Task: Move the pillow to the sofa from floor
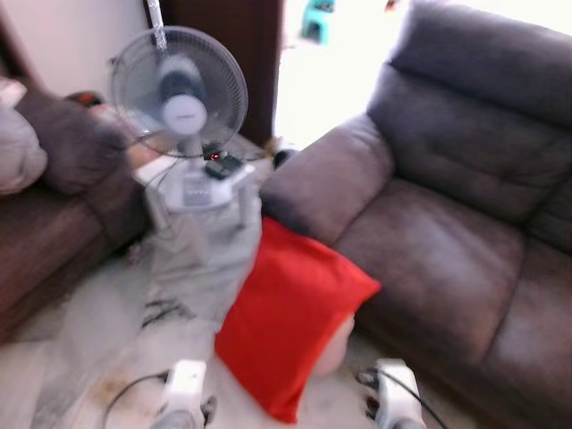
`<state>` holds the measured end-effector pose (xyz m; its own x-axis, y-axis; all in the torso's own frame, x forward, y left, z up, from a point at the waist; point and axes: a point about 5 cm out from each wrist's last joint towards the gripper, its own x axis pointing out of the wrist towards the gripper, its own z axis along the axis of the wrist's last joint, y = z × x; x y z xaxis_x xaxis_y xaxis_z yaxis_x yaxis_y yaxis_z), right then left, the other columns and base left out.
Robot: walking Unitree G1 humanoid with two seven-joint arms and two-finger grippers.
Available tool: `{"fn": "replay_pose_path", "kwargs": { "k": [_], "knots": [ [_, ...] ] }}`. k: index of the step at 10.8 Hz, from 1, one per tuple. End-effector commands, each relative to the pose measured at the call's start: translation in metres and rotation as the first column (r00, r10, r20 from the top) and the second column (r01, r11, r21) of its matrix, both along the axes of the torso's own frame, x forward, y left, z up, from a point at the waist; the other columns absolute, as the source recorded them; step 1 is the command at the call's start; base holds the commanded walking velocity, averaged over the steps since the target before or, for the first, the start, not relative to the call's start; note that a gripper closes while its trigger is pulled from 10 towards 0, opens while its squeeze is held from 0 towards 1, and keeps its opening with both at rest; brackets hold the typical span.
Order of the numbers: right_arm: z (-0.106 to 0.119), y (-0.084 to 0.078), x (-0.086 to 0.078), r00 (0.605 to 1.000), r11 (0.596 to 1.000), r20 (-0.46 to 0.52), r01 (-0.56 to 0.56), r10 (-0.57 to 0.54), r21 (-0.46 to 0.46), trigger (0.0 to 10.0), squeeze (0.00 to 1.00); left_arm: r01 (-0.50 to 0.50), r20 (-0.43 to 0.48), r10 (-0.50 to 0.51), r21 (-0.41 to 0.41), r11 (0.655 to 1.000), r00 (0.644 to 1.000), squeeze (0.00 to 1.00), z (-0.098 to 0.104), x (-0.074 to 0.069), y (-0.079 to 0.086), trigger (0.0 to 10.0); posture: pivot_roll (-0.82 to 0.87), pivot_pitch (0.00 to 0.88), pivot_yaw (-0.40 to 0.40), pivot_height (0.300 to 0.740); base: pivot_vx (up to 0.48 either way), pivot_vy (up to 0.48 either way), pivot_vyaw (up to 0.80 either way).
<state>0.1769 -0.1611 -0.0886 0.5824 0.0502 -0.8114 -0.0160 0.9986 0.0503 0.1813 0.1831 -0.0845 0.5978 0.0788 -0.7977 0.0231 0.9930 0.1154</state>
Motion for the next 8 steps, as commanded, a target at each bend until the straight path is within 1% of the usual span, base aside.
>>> {"fn": "replay_pose_path", "kwargs": {
  "k": [1, 2, 5, 6, 7, 8],
  "knots": [
    [-0.003, -0.019, -0.010, 0.999, 0.999, -0.036, 0.028, -0.030, -0.039, 10.0, 0.00, 0.017, 0.021, -0.016, -0.030, 0.999, 1.000, 0.00, 0.003, 0.008, -0.014, 10.0, 0.06, 0.003, -0.077, 0.740, 0.334, 0.000, 0.00],
    [-0.002, -0.025, -0.010, 0.999, 0.999, -0.036, 0.027, -0.029, -0.046, 10.0, 0.00, 0.017, 0.021, -0.016, -0.032, 0.999, 1.000, 0.00, 0.003, 0.008, -0.015, 10.0, 0.06, 0.001, -0.078, 0.740, 0.337, 0.000, 0.00],
    [-0.002, -0.030, -0.009, 0.999, 0.998, -0.039, 0.023, -0.025, -0.057, 10.0, 0.00, 0.015, 0.021, -0.014, -0.035, 0.999, 1.000, 0.00, 0.002, 0.008, -0.015, 10.0, 0.06, 0.004, -0.081, 0.740, 0.339, 0.000, 0.00],
    [-0.001, -0.031, -0.009, 0.999, 0.998, -0.039, 0.001, -0.004, -0.065, 10.0, 0.00, 0.014, 0.021, -0.013, -0.036, 0.999, 1.000, 0.00, 0.002, 0.007, -0.015, 10.0, 0.06, 0.004, -0.081, 0.740, 0.337, 0.000, 0.00],
    [-0.001, -0.030, -0.008, 0.999, 0.997, -0.038, -0.029, 0.027, -0.076, 10.0, 0.00, 0.013, 0.028, -0.011, -0.046, 0.999, 1.000, 0.00, 0.002, 0.007, -0.016, 10.0, 0.06, 0.007, -0.082, 0.740, 0.000, 0.000, 0.80],
    [0.002, -0.041, -0.005, 0.999, 0.997, -0.036, -0.015, 0.013, -0.076, 10.0, 0.00, 0.017, 0.030, -0.016, -0.043, 0.999, 0.999, 0.00, 0.003, 0.008, -0.016, 10.0, 0.06, 0.008, -0.082, 0.740, 0.000, 0.000, 0.80]
  ]
}}
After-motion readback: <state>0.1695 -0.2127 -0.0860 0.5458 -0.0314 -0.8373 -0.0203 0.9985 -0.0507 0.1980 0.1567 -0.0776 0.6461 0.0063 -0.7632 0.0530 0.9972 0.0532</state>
